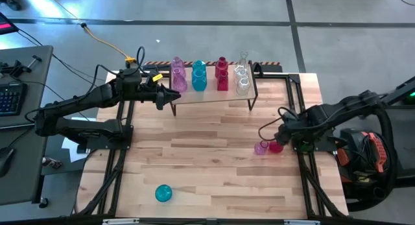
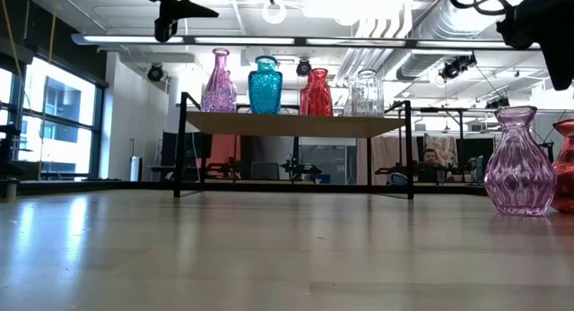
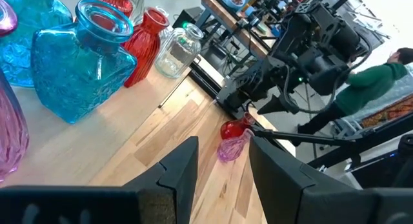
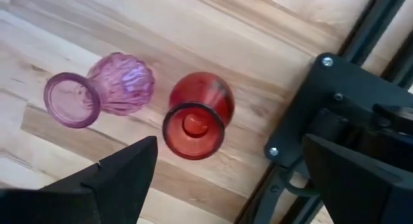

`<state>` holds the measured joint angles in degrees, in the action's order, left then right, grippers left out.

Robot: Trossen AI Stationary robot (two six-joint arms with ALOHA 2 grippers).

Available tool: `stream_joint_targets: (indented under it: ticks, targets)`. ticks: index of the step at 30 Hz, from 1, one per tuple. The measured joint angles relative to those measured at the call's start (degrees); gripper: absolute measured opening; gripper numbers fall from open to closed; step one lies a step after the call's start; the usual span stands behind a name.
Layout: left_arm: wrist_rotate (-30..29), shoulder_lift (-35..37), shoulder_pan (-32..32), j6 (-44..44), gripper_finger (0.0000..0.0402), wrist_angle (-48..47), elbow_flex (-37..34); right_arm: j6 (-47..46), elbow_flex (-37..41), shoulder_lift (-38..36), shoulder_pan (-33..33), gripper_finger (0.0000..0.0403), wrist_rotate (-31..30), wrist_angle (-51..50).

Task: Sort vases onto shelf
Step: Put the red vase on the shelf aligned with the other red vases

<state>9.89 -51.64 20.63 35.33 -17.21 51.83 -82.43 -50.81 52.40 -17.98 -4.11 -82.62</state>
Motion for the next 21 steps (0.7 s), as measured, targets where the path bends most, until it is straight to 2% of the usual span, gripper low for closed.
stream_joint_targets:
  ticks: [6, 14, 21]
  targets:
    - [0.0, 0.0, -0.01, 0.0, 0.0131, -0.09, 0.0, -2.4, 0.0, 3.55, -2.37, 0.0366, 0.12, -2.03]
    - [0.0, 0.0, -0.01, 0.0, 0.0131, -0.11, 0.0, -2.63, 0.2, 6.03, -2.45, 0.0366, 0.18, -1.49]
    - [0.0, 0.0, -0.01, 0.0, 0.0131, -0.13, 0.0, -2.71, 7.36, 5.93, -2.45, 0.0366, 1.14, 5.22]
